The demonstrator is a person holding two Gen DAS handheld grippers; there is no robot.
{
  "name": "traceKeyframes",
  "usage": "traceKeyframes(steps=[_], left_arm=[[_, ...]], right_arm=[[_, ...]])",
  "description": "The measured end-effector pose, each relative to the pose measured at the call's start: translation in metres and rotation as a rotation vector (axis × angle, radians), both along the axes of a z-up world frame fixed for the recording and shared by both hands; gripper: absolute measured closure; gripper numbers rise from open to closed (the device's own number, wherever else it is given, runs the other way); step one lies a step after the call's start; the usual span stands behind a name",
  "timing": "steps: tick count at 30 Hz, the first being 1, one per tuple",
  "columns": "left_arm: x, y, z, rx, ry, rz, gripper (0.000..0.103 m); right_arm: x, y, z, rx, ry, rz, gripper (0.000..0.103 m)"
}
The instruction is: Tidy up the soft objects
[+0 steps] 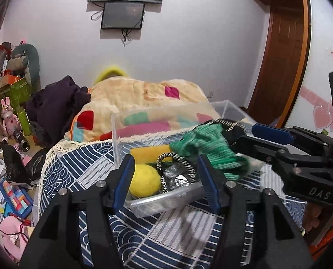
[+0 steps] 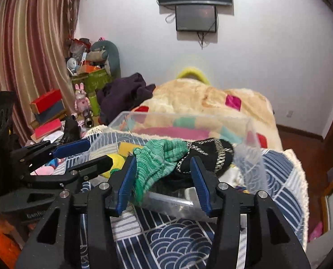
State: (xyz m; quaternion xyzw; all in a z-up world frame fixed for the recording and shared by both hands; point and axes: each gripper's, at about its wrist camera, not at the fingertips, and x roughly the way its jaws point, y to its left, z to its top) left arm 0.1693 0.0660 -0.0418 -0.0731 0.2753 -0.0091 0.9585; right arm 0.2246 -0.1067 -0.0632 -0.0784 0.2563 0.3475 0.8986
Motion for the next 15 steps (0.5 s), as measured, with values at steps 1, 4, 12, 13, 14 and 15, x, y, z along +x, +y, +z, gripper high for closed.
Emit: traceKeyframes(steps=[1, 4, 12, 13, 14, 15], left_arm=[[-0.005, -0.001, 0.004, -0.001, -0.012, 0.0, 0.045], [-0.02, -0.005, 0.019, 0.002, -0.054, -0.002, 0.045], [-0.067, -0.022, 0.059, 0.014, -0.173, -0.026, 0.04], [-0.072, -0.023, 0.063, 0.016, -0.183, -0.029, 0.038], [-0.077, -0.025, 0.065, 0.021, -0.193, -0.03, 0.034], [-0.084, -0.028, 0.069, 0.028, -0.207, -0.029, 0.032]], right_arm=[[-0.004, -0.005, 0.005, 0.012, -0.01, 0.0, 0.057], [-0.014, -0.017, 0.017, 0.047, -0.036, -0.006, 0.057], [-0.052, -0.051, 0.048, 0.139, -0.126, -0.022, 0.049], [-0.057, -0.055, 0.05, 0.147, -0.137, -0.026, 0.046], [-0.061, -0.058, 0.053, 0.156, -0.148, -0.028, 0.045], [-0.065, -0.06, 0.055, 0.164, -0.158, -0.028, 0.042]])
